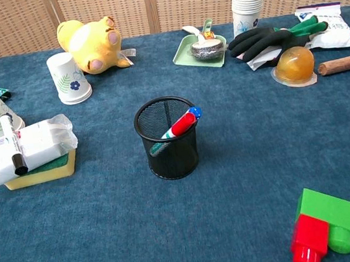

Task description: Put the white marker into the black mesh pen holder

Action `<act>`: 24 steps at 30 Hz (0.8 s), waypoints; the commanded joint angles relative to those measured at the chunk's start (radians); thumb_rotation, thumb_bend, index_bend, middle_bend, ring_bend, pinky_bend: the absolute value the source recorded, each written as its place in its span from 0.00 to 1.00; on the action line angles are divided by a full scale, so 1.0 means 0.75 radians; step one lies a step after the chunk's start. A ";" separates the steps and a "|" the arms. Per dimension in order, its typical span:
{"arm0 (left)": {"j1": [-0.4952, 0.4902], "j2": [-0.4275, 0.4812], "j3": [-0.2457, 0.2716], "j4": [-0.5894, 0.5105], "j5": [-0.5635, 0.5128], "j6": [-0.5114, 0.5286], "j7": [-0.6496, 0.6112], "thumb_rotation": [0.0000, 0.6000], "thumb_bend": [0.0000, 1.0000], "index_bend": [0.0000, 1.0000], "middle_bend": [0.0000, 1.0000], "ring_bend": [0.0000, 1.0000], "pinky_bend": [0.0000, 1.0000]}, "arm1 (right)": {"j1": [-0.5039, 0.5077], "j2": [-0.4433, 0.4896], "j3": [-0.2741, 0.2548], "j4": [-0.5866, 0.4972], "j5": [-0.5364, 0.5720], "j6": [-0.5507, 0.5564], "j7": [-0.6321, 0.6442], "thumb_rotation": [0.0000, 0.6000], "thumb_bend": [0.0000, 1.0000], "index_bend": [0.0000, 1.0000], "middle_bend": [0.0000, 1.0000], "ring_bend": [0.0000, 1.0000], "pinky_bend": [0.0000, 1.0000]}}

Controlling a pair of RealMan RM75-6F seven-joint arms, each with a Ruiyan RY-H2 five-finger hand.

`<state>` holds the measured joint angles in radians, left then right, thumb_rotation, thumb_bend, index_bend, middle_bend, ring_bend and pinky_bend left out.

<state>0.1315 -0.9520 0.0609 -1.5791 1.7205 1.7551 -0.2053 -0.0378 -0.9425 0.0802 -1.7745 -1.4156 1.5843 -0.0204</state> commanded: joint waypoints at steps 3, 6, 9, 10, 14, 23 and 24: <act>-0.217 0.002 -0.087 0.141 0.117 -0.126 -0.037 1.00 0.06 0.08 0.00 0.00 0.00 | -0.004 0.012 0.002 -0.002 -0.003 -0.003 0.028 1.00 0.00 0.01 0.00 0.00 0.00; -0.316 -0.015 -0.108 0.209 0.149 -0.198 -0.084 1.00 0.06 0.17 0.00 0.00 0.00 | -0.008 0.020 0.003 -0.005 -0.002 -0.004 0.046 1.00 0.00 0.01 0.00 0.00 0.00; -0.382 -0.035 -0.121 0.237 0.145 -0.266 -0.089 1.00 0.07 0.25 0.00 0.00 0.01 | -0.011 0.026 0.005 -0.006 -0.003 -0.001 0.061 1.00 0.00 0.01 0.00 0.00 0.00; -0.391 -0.038 -0.122 0.240 0.145 -0.275 -0.089 1.00 0.07 0.27 0.00 0.00 0.01 | -0.012 0.027 0.005 -0.006 -0.003 -0.001 0.063 1.00 0.00 0.01 0.00 0.00 0.00; -0.464 -0.072 -0.119 0.253 0.150 -0.384 -0.011 1.00 0.11 0.33 0.00 0.00 0.03 | -0.013 0.037 0.005 -0.009 -0.005 -0.006 0.089 1.00 0.00 0.01 0.00 0.00 0.00; -0.560 -0.140 -0.115 0.204 0.125 -0.533 0.192 1.00 0.20 0.32 0.00 0.00 0.03 | -0.014 0.046 0.000 -0.010 -0.021 -0.017 0.111 1.00 0.00 0.02 0.00 0.00 0.00; -0.575 -0.161 -0.114 0.206 0.129 -0.548 0.209 1.00 0.21 0.32 0.00 0.00 0.03 | -0.014 0.047 -0.001 -0.011 -0.021 -0.018 0.113 1.00 0.00 0.02 0.00 0.00 0.00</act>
<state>-0.2818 -1.0529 -0.0259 -1.4200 1.8177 1.3630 -0.0673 -0.0480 -0.9074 0.0800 -1.7823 -1.4311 1.5711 0.0640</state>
